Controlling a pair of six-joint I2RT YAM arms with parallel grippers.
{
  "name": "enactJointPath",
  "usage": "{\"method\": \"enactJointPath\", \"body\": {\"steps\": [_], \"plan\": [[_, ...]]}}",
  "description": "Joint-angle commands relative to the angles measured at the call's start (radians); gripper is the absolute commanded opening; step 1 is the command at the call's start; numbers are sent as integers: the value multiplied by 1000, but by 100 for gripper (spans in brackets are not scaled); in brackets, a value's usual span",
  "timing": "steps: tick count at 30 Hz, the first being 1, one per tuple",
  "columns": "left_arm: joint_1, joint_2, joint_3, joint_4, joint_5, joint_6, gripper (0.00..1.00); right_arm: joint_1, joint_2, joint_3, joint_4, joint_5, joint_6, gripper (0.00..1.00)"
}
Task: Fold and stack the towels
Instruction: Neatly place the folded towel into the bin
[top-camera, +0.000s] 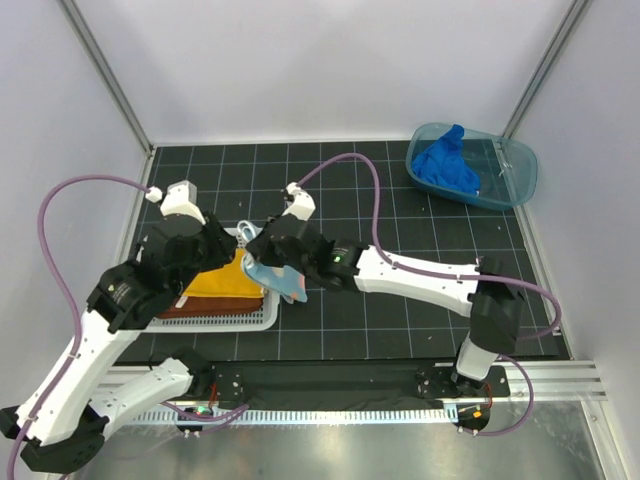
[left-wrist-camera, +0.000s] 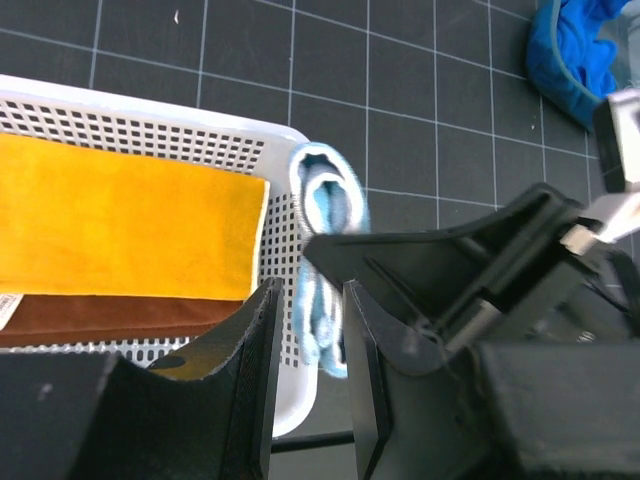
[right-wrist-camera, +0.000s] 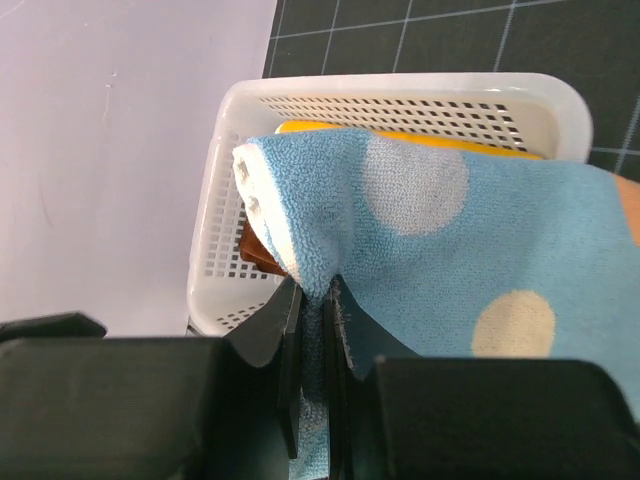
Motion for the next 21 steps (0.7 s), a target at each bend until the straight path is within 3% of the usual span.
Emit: {"method": "enactJointPath", "body": {"steps": [1,21], "plan": [[5,-14,78,-47,-29,26,34,17,27,117,-21,40,-7,1],[5,-72,342,-188,2,83,33,52,342,468,-11,5,-33,1]]}}
